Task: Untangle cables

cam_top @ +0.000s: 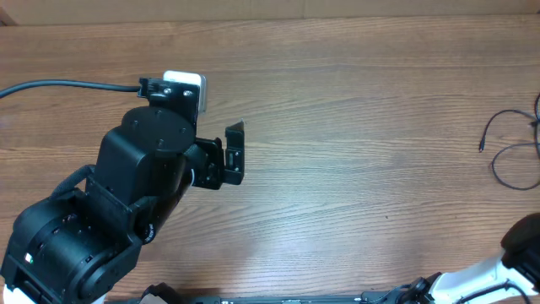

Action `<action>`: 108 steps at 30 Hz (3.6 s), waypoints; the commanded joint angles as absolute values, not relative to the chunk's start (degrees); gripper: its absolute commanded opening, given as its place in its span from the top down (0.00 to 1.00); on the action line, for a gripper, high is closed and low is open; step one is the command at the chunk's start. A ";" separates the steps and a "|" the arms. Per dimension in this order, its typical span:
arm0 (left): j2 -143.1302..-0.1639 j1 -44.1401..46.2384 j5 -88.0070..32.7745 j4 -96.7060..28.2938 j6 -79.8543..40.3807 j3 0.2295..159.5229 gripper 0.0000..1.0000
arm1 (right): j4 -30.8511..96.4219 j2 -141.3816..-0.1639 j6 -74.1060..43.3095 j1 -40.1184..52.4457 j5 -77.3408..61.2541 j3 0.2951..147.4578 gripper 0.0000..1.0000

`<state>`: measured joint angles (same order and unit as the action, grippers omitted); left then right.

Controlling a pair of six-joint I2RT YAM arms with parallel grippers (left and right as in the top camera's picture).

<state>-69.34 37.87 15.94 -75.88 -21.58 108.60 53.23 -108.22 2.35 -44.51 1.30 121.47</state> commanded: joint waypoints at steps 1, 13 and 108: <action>-69.32 38.17 12.62 -76.05 -22.79 109.34 0.00 | 54.63 -110.63 0.86 -45.10 0.78 121.45 0.96; -69.32 38.17 11.44 -75.81 -23.40 109.34 0.00 | 57.34 -114.89 0.03 -46.35 -3.18 121.99 0.00; -58.22 38.24 20.71 -83.48 -24.91 105.32 0.21 | 51.92 -36.16 -12.38 31.11 19.51 58.48 0.00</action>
